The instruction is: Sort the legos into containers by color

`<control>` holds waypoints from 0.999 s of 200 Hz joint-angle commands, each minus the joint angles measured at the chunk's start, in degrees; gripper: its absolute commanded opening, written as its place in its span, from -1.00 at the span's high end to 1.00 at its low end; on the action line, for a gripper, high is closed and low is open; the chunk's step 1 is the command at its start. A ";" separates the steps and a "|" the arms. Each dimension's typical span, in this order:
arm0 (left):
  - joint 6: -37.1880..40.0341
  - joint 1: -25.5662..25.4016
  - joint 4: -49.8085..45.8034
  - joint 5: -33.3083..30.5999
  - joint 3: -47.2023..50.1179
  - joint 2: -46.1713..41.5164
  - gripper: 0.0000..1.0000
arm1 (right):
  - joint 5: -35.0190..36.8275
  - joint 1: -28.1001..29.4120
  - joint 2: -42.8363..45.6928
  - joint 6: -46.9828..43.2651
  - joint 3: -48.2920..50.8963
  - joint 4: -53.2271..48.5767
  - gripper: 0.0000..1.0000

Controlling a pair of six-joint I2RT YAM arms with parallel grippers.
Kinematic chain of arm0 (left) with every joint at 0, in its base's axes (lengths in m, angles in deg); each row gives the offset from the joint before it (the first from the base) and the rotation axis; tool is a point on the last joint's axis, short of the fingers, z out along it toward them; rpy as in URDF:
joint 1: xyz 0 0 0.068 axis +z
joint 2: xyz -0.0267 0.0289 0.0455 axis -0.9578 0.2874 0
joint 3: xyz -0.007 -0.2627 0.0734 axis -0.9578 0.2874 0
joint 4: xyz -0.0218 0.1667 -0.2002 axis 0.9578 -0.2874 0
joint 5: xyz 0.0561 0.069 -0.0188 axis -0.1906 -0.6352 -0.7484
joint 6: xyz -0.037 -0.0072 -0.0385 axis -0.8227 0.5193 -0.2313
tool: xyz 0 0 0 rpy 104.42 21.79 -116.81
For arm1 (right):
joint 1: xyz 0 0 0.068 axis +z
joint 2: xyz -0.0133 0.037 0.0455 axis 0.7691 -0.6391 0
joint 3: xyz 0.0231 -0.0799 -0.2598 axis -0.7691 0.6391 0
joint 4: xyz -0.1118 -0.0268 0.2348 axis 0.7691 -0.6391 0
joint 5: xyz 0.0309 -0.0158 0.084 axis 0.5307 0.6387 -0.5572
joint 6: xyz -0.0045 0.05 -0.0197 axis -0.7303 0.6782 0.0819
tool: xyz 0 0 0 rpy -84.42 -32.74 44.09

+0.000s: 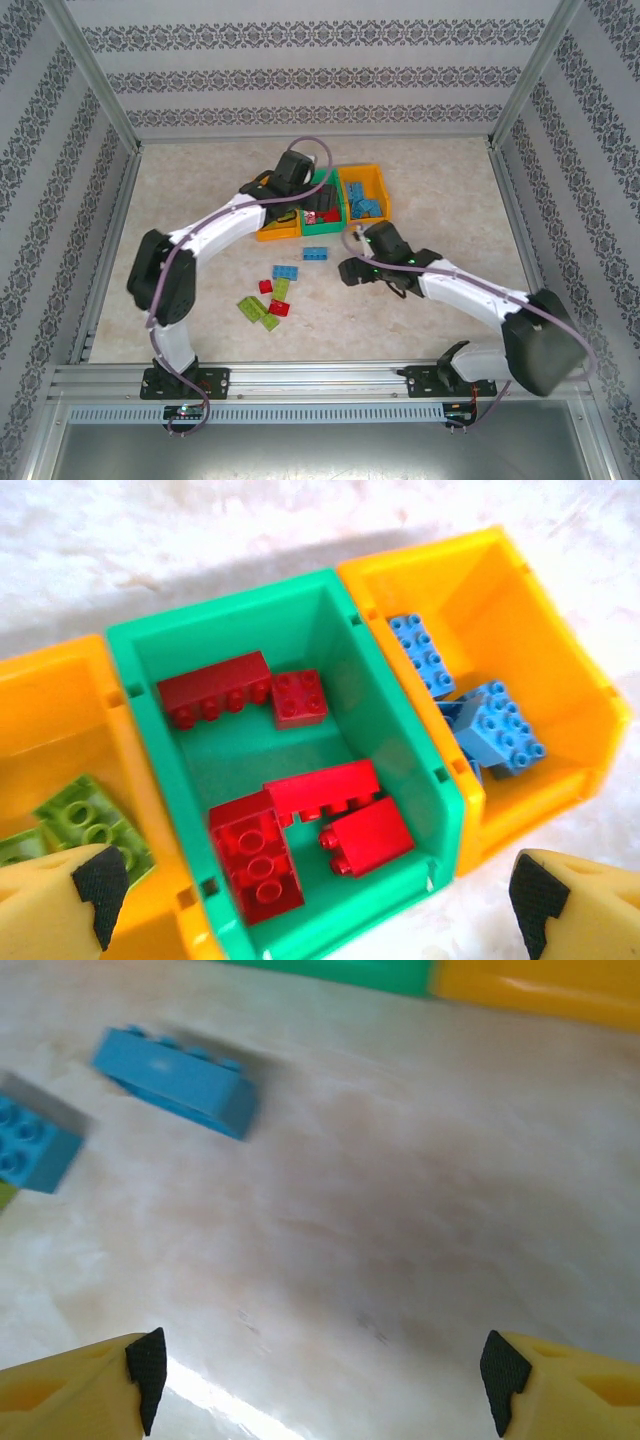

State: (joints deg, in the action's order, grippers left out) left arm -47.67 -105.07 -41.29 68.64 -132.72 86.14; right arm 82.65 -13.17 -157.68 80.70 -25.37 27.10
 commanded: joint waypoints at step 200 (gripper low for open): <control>-0.91 6.21 0.19 -3.80 31.71 -29.34 -0.99 | -2.90 4.41 -32.21 -16.96 -28.42 -6.00 -0.66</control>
State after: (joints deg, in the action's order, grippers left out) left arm -47.67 -99.74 -39.58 64.82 -101.71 58.27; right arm 80.92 -8.43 -188.90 65.94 -51.73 22.53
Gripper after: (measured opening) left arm 0.994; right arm 0.843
